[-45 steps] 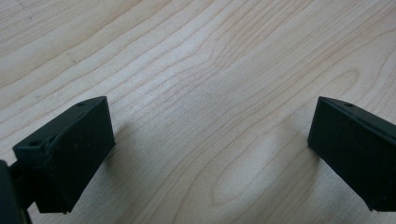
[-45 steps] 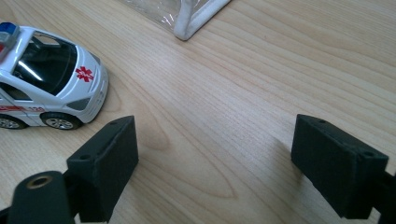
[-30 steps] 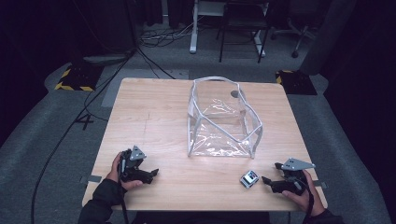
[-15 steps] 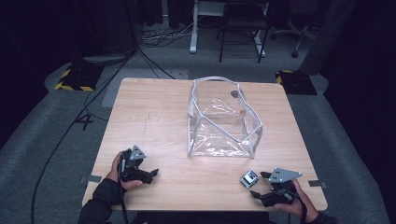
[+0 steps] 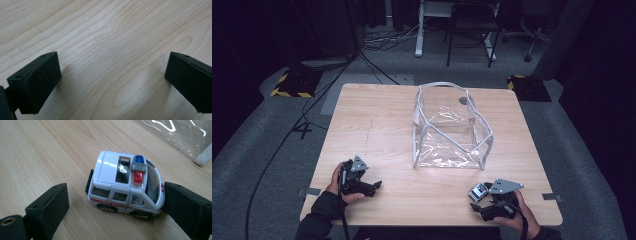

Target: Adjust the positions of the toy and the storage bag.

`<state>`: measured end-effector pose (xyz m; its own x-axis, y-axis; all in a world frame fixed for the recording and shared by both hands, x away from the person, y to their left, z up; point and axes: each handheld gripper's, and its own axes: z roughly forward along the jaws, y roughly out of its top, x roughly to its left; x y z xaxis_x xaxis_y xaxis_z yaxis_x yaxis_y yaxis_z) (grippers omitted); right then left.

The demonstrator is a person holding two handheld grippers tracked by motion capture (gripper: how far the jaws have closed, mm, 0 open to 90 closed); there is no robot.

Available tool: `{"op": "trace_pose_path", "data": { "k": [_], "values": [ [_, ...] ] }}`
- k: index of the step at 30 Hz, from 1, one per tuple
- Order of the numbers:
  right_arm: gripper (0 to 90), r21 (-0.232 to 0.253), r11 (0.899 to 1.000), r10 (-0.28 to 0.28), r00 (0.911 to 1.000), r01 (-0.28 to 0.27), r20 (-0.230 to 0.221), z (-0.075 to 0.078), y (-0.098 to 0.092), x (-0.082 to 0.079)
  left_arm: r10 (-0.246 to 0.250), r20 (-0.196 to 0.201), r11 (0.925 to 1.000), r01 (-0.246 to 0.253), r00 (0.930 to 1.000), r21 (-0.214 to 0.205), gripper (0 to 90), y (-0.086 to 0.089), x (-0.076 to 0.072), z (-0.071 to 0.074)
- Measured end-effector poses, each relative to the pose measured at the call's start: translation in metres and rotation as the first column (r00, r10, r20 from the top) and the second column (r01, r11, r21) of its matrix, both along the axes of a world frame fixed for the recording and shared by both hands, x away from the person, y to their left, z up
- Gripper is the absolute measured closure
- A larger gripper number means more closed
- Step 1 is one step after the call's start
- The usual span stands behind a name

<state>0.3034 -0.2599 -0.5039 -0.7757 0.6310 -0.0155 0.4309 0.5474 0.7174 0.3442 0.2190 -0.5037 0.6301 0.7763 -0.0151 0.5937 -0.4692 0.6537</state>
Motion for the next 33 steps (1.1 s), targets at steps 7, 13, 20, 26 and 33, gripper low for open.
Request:
{"op": "trace_pose_path", "data": {
  "k": [7,13,20,26,33],
  "values": [
    [10.1,0.004,0.999,-0.041,0.9991,0.041,-0.001,0.0,0.005,0.003,-0.003,0.0,1.0,0.003,1.0,0.0,0.6,0.0,0.0,0.0],
    [22.1,0.025,0.998,-0.061,0.998,0.061,0.017,0.001,0.001,0.006,0.0,0.0,1.0,0.0,1.0,0.0,0.6,0.0,0.0,0.0],
    [24.3,0.025,0.996,-0.082,0.9964,0.081,0.022,0.002,-0.001,0.009,0.0,0.0,1.0,0.0,1.0,0.0,0.6,0.0,0.0,0.0],
    [24.6,0.018,0.99,-0.142,0.9896,0.142,0.018,0.002,-0.019,0.016,0.0,0.006,1.0,0.0,1.0,-0.004,0.6,-0.003,0.001,0.0],
    [24.6,0.032,0.971,-0.236,0.9715,0.235,0.021,0.002,-0.044,0.024,-0.055,0.0,0.9985,0.055,0.9985,-0.006,0.6,-0.026,0.004,0.0]
  ]
}}
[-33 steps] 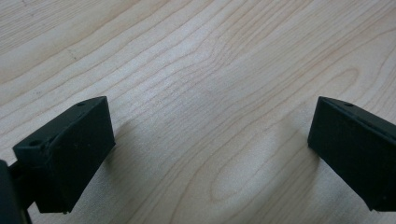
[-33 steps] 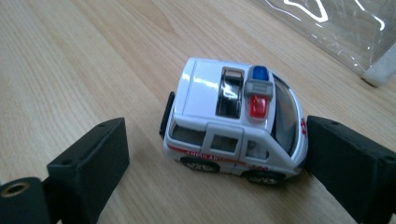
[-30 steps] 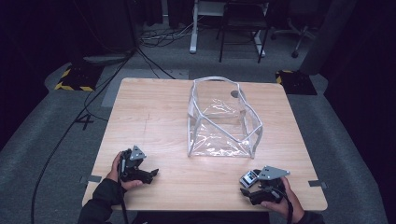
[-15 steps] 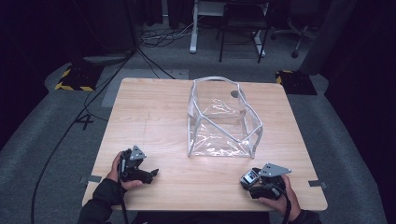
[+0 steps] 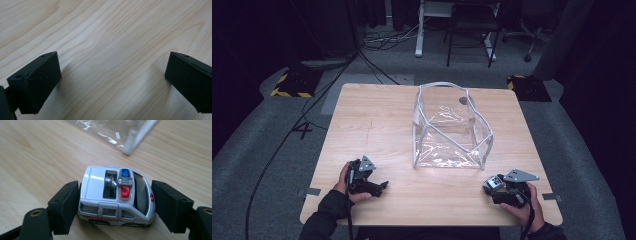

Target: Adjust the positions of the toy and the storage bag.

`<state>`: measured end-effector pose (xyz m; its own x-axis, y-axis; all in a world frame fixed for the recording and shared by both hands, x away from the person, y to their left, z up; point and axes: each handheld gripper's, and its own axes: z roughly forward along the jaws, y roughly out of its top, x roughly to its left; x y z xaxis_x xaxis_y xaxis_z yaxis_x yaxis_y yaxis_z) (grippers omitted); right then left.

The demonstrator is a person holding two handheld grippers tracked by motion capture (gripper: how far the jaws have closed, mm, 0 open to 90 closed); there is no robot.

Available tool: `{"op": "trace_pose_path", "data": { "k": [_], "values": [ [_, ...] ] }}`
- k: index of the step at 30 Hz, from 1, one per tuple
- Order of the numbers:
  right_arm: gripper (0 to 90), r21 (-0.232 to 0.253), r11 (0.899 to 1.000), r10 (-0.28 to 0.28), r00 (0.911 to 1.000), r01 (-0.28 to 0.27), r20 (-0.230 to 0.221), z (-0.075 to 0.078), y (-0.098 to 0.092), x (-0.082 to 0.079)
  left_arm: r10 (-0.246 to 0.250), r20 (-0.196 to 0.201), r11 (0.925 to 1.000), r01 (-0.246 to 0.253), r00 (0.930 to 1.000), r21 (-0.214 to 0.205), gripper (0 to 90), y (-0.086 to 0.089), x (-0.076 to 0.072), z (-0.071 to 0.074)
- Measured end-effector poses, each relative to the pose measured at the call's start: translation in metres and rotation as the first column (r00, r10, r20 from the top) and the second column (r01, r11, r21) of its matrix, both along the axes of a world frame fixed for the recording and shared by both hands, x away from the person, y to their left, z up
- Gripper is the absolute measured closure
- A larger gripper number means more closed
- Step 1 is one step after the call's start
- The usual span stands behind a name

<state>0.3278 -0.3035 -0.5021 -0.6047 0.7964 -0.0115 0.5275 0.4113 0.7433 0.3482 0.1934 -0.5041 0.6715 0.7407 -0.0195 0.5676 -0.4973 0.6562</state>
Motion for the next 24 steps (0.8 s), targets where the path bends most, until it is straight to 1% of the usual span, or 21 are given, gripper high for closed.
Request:
{"op": "trace_pose_path", "data": {
  "k": [1,2,3,4,5,6,7,8,9,11,12,13,15,17,18,19,20,21,22,23,24],
  "values": [
    [24.6,-0.004,1.0,-0.01,0.9999,0.01,-0.002,0.0,-0.003,0.001,-0.026,-0.013,0.9997,0.026,0.9996,-0.001,0.6,-0.006,0.0,0.0],
    [24.6,-0.005,1.0,-0.019,0.9998,0.019,-0.004,0.0,-0.005,0.002,-0.065,-0.005,0.9979,0.065,0.9979,0.005,0.6,-0.018,0.003,0.001],
    [24.6,-0.004,1.0,-0.027,0.9996,0.027,-0.003,0.0,-0.007,0.004,-0.065,-0.005,0.9979,0.065,0.9979,0.005,0.6,-0.018,0.003,0.001],
    [24.6,-0.004,0.999,-0.035,0.9994,0.035,-0.003,0.0,-0.009,0.004,-0.092,-0.001,0.9957,0.092,0.9958,0.013,0.6,-0.029,0.006,0.001],
    [24.6,-0.004,0.999,-0.035,0.9994,0.035,-0.003,0.0,-0.009,0.004,-0.092,-0.001,0.9957,0.092,0.9958,0.013,0.6,-0.029,0.006,0.001],
    [24.6,-0.005,0.999,-0.05,0.9987,0.05,0.0,0.0,-0.012,0.006,-0.121,-0.004,0.9926,0.121,0.9926,0.007,0.6,-0.04,0.01,0.001],
    [24.6,-0.005,0.999,-0.05,0.9987,0.05,0.0,0.0,-0.012,0.006,-0.121,-0.004,0.9926,0.121,0.9926,0.007,0.6,-0.04,0.01,0.001],
    [24.6,-0.004,0.998,-0.062,0.9981,0.062,-0.001,0.0,-0.014,0.008,-0.166,-0.007,0.9862,0.166,0.9861,-0.001,0.7,-0.051,0.015,0.0],
    [24.6,-0.002,0.998,-0.066,0.9978,0.066,0.002,0.0,-0.016,0.009,-0.166,-0.007,0.9862,0.166,0.9861,-0.001,0.7,-0.051,0.015,0.0],
    [24.6,0.002,0.997,-0.074,0.9972,0.074,0.002,0.0,-0.018,0.01,-0.207,-0.009,0.9783,0.207,0.9783,0.0,0.7,-0.062,0.019,0.001],
    [24.5,0.003,0.997,-0.078,0.9969,0.078,0.004,0.0,-0.018,0.01,-0.209,-0.012,0.9779,0.209,0.9779,0.009,0.7,-0.067,0.021,0.002],
    [24.6,0.003,0.997,-0.08,0.9968,0.08,0.004,0.0,-0.018,0.01,-0.223,-0.003,0.9749,0.223,0.9749,0.009,0.7,-0.077,0.027,0.001],
    [24.5,0.004,0.997,-0.081,0.9967,0.08,0.007,-0.001,-0.018,0.01,-0.23,-0.013,0.9732,0.23,0.9731,0.003,0.7,-0.085,0.032,0.001],
    [24.5,0.005,0.997,-0.081,0.9967,0.081,0.008,-0.001,-0.018,0.01,-0.225,-0.007,0.9744,0.225,0.9744,0.007,0.8,-0.088,0.033,0.001],
    [24.4,0.005,0.997,-0.078,0.9969,0.078,0.009,-0.001,-0.018,0.01,-0.225,-0.014,0.9744,0.225,0.9743,-0.001,2.4,-0.09,0.035,0.001],
    [24.4,0.0,0.997,-0.076,0.997,0.076,0.012,-0.001,-0.019,0.01,-0.226,0.012,0.974,0.226,0.9741,-0.015,7.9,-0.094,0.038,0.003],
    [24.4,0.004,0.997,-0.076,0.997,0.076,0.01,-0.001,-0.019,0.01,-0.226,0.012,0.974,0.226,0.9741,-0.015,23.5,-0.094,0.038,0.003],
    [24.4,0.004,0.997,-0.076,0.997,0.076,0.01,-0.001,-0.019,0.01,-0.222,0.041,0.9741,0.223,0.9743,-0.038,23.5,-0.095,0.037,0.003],
    [24.4,0.003,0.997,-0.075,0.9972,0.075,0.009,-0.001,-0.019,0.01,-0.227,0.05,0.9725,0.229,0.9725,-0.041,37.8,-0.098,0.038,0.003],
    [24.3,0.004,0.997,-0.075,0.9972,0.075,0.009,-0.001,-0.019,0.01,-0.22,0.053,0.974,0.222,0.9741,-0.045,39.5,-0.102,0.041,0.003],
    [24.3,0.004,0.997,-0.075,0.9972,0.075,0.009,-0.001,-0.019,0.01,-0.22,0.053,0.974,0.222,0.9741,-0.045,42.4,-0.102,0.041,0.003]
  ]
}}
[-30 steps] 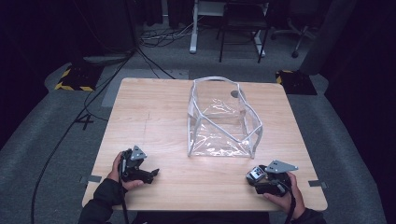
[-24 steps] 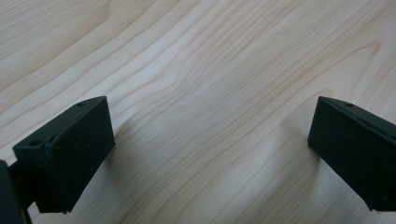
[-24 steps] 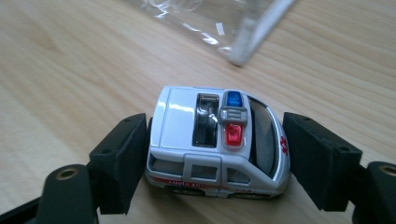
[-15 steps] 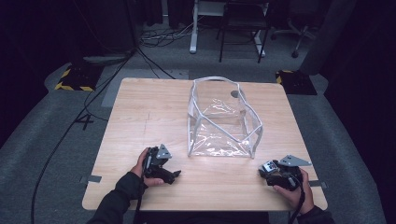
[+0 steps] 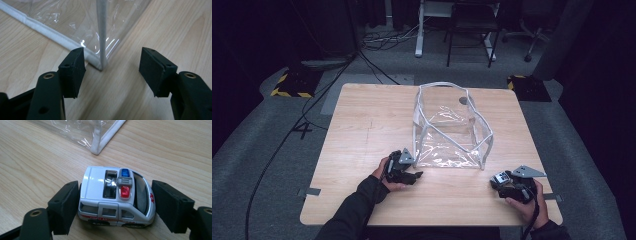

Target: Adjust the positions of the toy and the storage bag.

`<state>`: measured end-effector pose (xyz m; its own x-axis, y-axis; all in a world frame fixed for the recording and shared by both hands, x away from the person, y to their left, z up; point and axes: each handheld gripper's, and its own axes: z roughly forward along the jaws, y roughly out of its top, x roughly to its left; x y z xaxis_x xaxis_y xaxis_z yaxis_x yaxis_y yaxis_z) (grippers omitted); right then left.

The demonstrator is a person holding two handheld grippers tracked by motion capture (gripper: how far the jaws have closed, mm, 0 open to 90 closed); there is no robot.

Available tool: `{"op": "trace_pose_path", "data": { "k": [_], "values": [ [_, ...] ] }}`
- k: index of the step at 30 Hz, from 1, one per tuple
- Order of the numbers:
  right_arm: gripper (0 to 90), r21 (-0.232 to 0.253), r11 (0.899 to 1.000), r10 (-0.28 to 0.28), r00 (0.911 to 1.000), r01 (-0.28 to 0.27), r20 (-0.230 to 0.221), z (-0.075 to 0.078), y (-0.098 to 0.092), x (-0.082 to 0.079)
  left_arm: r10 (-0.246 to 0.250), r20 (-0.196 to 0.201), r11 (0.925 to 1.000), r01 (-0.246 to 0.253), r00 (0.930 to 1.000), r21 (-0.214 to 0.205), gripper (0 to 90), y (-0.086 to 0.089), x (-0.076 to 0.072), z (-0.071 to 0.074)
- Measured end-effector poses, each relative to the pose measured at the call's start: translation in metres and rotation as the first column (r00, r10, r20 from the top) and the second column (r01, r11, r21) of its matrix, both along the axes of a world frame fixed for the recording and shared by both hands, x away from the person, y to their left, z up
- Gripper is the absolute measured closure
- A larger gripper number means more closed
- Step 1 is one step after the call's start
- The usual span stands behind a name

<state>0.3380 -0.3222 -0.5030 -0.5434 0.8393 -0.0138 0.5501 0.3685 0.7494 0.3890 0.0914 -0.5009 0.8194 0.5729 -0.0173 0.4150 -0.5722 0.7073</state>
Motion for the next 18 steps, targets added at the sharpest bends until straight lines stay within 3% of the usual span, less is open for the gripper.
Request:
{"op": "trace_pose_path", "data": {
  "k": [2,5,8,10,15,18],
  "values": [
    [24.2,0.002,1.0,0.002,1.0,-0.002,-0.001,-0.0001,-0.0001,0.0,0.015,0.02,0.9999,-0.015,0.9997,0.005,45.9,-0.0016,0.0022,0.0003],
    [24.2,0.003,1.0,0.004,1.0,-0.004,-0.001,-0.0002,-0.0002,0.0001,0.049,0.035,0.9987,-0.05,0.9982,0.01,63.9,0.0017,0.0032,0.0007],
    [24.1,0.003,1.0,0.005,1.0,-0.005,-0.001,-0.0002,-0.0004,0.0002,0.045,0.06,0.9986,-0.047,0.9972,0.024,66.8,0.0035,0.0025,0.0015],
    [24.1,0.003,1.0,0.005,1.0,-0.005,-0.001,-0.0002,-0.0004,0.0003,0.038,0.046,0.9991,-0.039,0.9982,0.016,69.4,0.0035,0.0024,0.001],
    [24.1,0.003,1.0,0.004,1.0,-0.004,-0.001,-0.0002,-0.0004,0.0002,0.041,0.07,0.9986,-0.043,0.9967,0.032,73.1,0.0022,-0.0013,0.0007],
    [24.1,0.002,1.0,0.004,1.0,-0.004,-0.001,-0.0002,-0.0003,0.0002,0.044,0.057,0.9988,-0.045,0.9974,0.021,71.2,0.0036,0.0007,0.0006]
  ]
}}
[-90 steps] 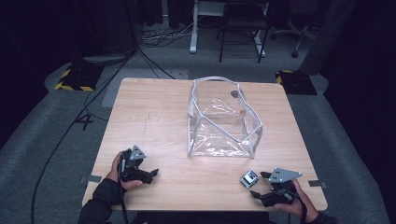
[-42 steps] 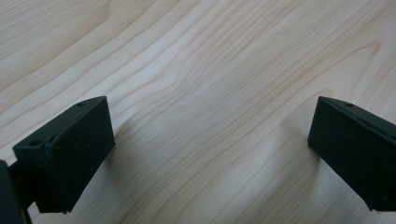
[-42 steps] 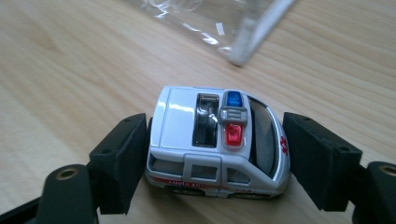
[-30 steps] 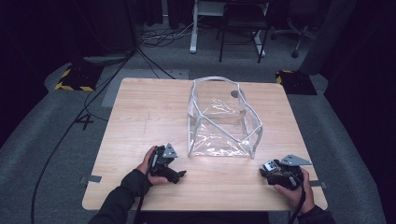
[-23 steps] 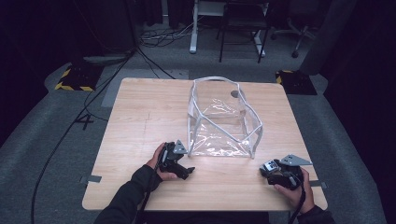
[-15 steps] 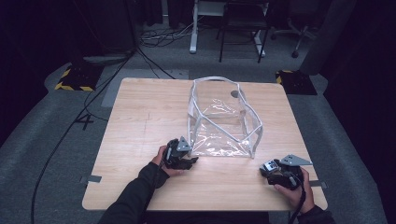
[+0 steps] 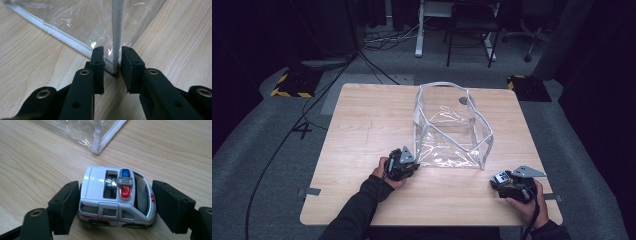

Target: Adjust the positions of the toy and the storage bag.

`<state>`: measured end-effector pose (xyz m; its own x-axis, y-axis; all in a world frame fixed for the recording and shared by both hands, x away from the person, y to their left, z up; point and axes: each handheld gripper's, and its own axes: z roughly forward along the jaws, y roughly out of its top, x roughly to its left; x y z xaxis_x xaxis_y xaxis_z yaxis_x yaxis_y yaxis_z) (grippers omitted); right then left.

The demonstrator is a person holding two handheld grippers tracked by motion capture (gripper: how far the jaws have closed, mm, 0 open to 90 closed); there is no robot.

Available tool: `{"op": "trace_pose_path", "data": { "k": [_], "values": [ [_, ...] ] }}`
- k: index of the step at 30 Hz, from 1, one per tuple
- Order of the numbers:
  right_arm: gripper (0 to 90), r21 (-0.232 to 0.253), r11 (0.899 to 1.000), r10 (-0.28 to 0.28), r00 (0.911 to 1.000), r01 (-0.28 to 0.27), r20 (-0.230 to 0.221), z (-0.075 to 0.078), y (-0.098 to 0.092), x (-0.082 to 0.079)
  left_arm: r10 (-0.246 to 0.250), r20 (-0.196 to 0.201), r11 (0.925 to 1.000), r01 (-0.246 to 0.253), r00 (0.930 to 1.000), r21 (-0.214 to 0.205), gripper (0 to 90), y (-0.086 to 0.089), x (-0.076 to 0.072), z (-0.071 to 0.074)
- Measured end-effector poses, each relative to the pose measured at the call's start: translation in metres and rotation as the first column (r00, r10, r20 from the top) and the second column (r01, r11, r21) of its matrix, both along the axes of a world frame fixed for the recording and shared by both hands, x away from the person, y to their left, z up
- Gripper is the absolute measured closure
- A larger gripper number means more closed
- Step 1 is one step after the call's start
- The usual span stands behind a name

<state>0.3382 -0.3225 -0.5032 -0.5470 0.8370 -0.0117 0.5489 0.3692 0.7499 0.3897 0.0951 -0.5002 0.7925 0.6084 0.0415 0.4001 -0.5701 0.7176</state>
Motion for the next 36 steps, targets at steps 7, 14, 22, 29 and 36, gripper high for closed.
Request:
{"op": "trace_pose_path", "data": {
  "k": [7,14,22,29,36],
  "values": [
    [24.1,0.0,1.0,0.001,1.0,-0.001,0.0,0.0,0.0,0.0,-0.022,-0.051,0.9995,0.021,0.9985,-0.024,49.5,0.002,0.005,0.0],
    [24.0,0.001,1.0,0.002,1.0,-0.002,-0.001,0.0,0.0,0.0,0.014,-0.013,0.9989,-0.015,0.9998,-0.045,33.7,-0.003,0.003,0.001],
    [23.9,0.002,1.0,0.002,1.0,-0.002,-0.002,0.0,0.0,0.0,-0.001,0.072,0.999,0.004,0.9974,-0.044,85.3,-0.002,0.0,0.009],
    [23.9,0.002,1.0,0.002,1.0,-0.002,0.0,0.0,0.0,0.0,-0.004,0.072,0.9996,0.007,0.9974,-0.028,86.9,0.002,-0.003,0.01],
    [24.0,0.002,1.0,0.003,1.0,-0.003,-0.004,0.0,0.0,0.0,0.008,0.052,0.9994,-0.006,0.9986,-0.033,86.9,0.023,-0.017,0.011]
  ]
}}
